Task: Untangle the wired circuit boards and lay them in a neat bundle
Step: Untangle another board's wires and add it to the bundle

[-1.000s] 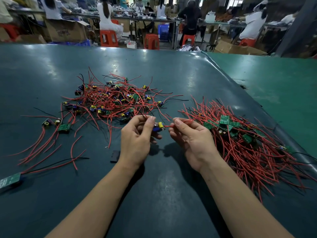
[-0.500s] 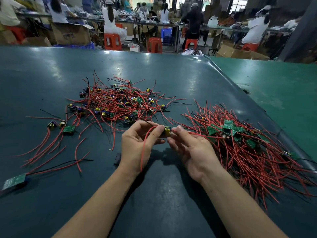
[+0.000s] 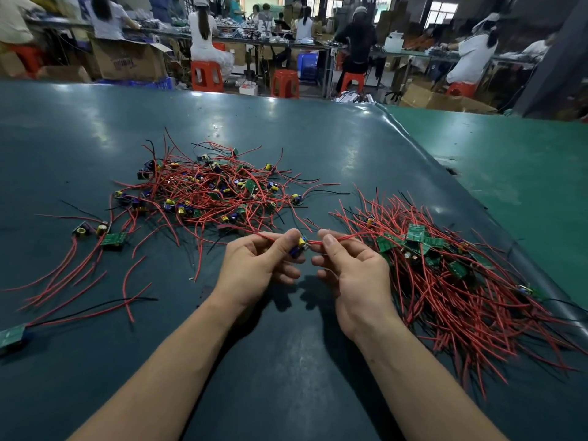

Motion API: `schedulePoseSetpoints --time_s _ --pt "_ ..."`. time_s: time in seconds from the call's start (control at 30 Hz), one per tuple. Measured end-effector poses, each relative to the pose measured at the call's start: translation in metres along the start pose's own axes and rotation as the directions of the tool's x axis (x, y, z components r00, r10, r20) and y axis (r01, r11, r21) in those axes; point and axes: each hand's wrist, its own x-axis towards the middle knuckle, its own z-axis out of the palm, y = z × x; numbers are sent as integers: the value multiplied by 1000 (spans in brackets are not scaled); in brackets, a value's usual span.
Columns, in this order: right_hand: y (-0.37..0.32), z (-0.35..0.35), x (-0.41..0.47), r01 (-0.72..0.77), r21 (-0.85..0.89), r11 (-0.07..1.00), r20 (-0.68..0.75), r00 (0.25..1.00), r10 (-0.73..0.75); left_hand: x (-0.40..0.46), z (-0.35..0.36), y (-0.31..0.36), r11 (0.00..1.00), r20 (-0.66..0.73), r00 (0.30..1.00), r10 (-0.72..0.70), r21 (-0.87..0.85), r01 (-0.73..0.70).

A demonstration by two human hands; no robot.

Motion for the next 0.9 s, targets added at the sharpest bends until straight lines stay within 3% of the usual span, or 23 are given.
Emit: schedulePoseSetpoints --time_s 0.13,0.27,0.4,0.5,0.57,0.77,0.9 --pt "-5 -5 1 158 -219 963 203 973 -113 7 1 1 995 -125 991 -41 -100 28" --pt "-9 -10 3 201 -293 935 423 904 -62 10 0 2 973 -127 991 -44 -230 13" --pt "-12 -13 12 87 -229 970 334 943 -6 10 5 4 958 39 993 -116 -261 122" --pt "-11 -14 11 6 -195 981 392 917 73 4 5 3 990 188 977 -98 -85 115" --pt "-10 -12 10 4 -196 981 387 919 73 0 5 2 991 256 962 -91 -68 112" --pt "-9 -15 15 -26 -163 986 280 957 72 0 4 0 998 347 935 -69 31 62" --pt "-6 -13 14 29 -248 968 241 970 33 0 3 -3 992 324 945 -41 127 0"
